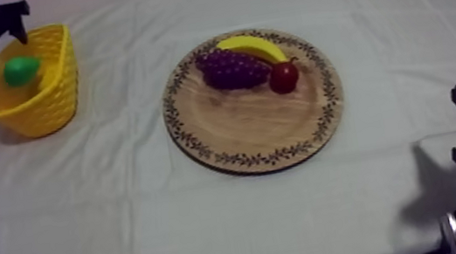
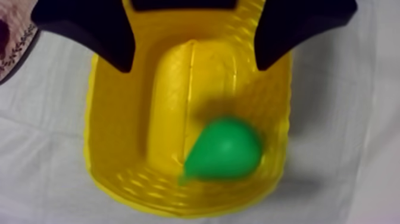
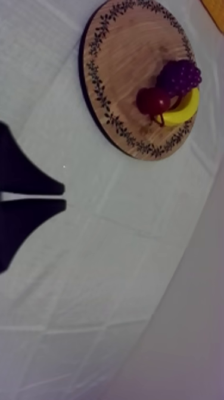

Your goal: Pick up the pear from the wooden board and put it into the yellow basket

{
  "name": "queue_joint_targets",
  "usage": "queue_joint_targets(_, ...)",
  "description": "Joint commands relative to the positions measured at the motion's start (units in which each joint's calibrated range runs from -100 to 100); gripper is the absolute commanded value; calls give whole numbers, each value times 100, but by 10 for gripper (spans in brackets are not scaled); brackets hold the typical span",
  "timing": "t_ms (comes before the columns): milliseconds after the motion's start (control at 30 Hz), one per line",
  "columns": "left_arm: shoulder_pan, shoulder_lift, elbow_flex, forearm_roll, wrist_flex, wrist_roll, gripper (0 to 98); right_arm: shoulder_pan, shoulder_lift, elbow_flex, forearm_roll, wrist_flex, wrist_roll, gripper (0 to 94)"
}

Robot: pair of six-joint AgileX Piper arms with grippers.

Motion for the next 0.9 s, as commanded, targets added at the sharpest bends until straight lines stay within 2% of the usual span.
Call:
queue_joint_targets(0,-5,29,50,-8,-76,3,812,-3,-1,-1,0,0,0,5)
queue_joint_targets(167,-21,-424,286,-43,-161,24,855,-3,-1,-1,0,0,0,5)
queue_joint_targets(300,-2,-1136,461,-54,-179,-21,823,-3,-1,-1,0,0,0,5)
queue_joint_targets(733,240,-4066,1312,-29,-632,-255,548,-3,-1,-1,0,0,0,5)
queue_joint_targets(867,294,-4937,1612,35,-737,-313,471,-3,-1,-1,0,0,0,5)
